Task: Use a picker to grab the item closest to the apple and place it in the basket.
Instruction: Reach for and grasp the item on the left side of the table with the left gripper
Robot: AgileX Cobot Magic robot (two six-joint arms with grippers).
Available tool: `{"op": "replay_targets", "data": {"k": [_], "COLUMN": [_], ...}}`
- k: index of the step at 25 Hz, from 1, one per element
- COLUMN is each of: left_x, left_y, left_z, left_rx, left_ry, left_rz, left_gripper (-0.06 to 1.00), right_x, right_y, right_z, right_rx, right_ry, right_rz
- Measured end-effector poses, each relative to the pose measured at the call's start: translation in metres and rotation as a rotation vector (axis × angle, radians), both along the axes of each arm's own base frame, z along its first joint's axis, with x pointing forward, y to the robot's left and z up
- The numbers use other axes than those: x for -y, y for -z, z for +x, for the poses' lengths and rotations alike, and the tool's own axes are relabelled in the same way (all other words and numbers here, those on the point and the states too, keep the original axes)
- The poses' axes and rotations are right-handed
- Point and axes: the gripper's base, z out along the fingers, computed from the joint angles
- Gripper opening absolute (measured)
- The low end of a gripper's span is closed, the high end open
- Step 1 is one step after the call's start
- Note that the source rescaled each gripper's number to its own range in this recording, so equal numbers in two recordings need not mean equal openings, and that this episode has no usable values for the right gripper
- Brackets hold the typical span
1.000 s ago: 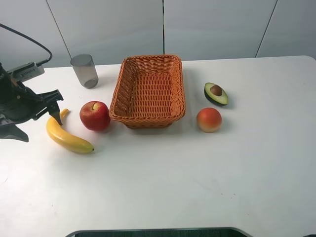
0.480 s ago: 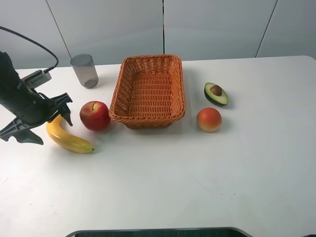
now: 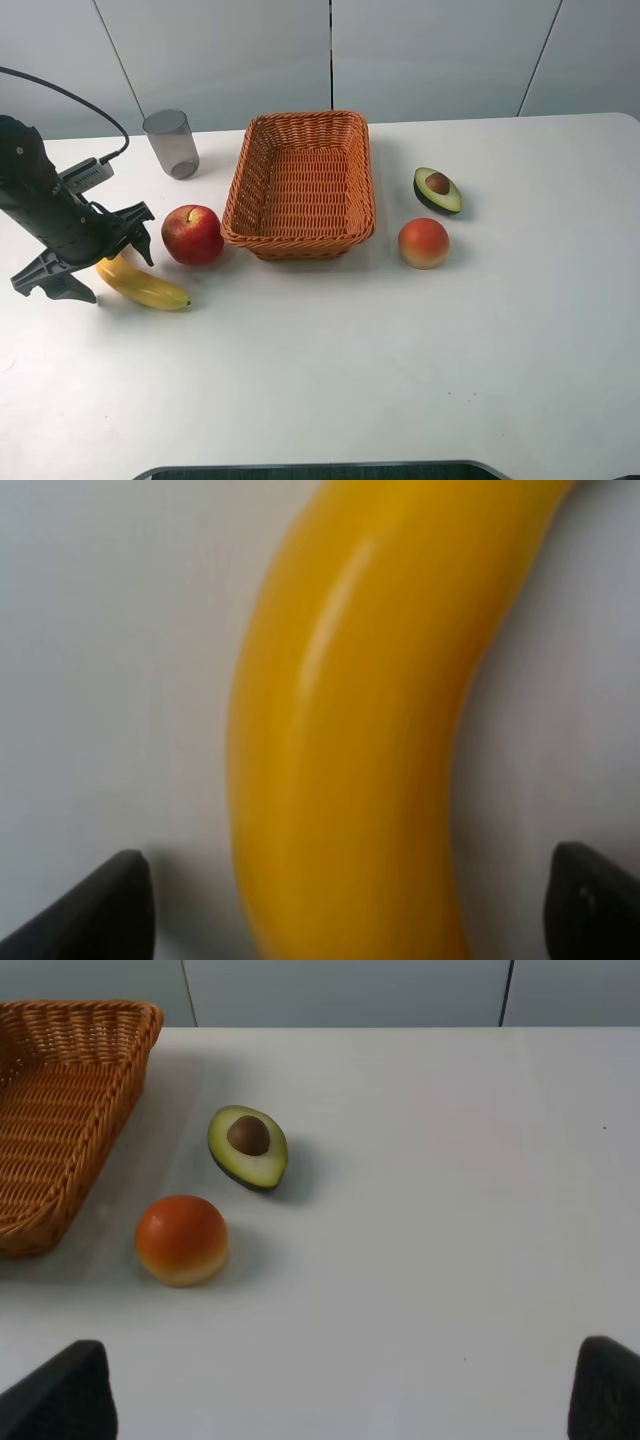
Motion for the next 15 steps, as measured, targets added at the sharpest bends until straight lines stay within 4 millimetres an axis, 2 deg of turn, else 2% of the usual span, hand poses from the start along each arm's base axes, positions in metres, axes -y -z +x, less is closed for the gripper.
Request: {"op": "replay_targets", "data": {"k": [7,15], "left_x": [0.0,0.0], "left_y": [0.001,0.012], "left_z": [0.001,0.003], "left_rx": [0.011,-0.041], "left_ry": [-0.001,0.002], "left_rz": [-0.001,0.007], "left_gripper": [1.0,1.0], "right_x": [0.0,0.0], "right_y": [0.0,0.0], "right_z": [0.0,0.0], "right_rx": [0.0,0.0], "right_ry": [0.0,0.0], "right_rz": [0.0,0.0]}}
